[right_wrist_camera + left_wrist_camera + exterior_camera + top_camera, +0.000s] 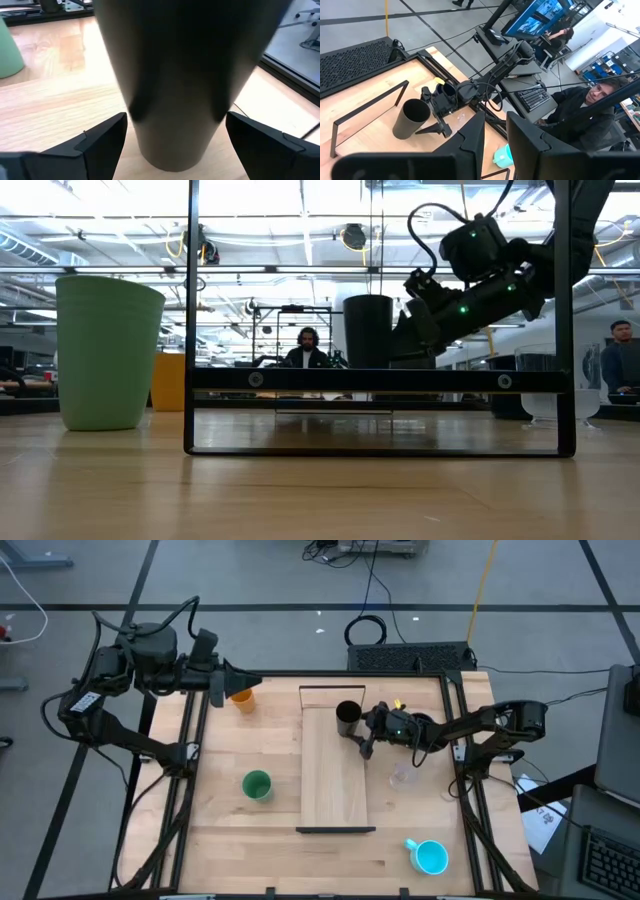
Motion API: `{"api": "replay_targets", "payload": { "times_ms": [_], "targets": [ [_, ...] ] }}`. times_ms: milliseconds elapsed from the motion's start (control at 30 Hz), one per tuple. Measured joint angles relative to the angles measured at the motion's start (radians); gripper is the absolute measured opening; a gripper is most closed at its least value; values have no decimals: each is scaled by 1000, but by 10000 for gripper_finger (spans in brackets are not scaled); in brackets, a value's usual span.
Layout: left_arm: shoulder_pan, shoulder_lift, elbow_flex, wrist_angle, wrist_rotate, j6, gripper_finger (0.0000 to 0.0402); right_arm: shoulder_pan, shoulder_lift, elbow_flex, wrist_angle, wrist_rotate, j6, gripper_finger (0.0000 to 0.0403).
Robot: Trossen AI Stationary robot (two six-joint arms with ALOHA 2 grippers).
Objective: Stack small to large cups/mugs on shelf
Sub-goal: Put the black cup on the shelf, then put the dark blue mug on the shelf
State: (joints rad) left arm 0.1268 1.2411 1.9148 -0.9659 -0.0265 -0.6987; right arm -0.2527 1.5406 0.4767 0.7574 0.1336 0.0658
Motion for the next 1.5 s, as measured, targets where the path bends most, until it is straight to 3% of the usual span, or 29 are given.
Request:
{"api": "replay_targets", "payload": {
  "times_ms": [300, 700, 900, 1133, 1500],
  "targets": [
    [0, 0, 0, -2, 0, -2, 81, 0, -3, 0, -20, 1, -10, 332],
    [1, 0, 0, -2, 0, 3, 81, -2, -158, -1, -191, 4, -29, 332],
    [1, 0, 0, -3, 0, 6, 81, -1, -295, -2, -353, 4, -36, 332],
    [1, 0, 0, -7, 0, 46, 81, 17, -523, -2, -417, -4, -11, 332],
    [1, 0, 0, -166, -24, 60, 81, 107, -873, -2, -416, -3, 255, 332]
  ]
}}
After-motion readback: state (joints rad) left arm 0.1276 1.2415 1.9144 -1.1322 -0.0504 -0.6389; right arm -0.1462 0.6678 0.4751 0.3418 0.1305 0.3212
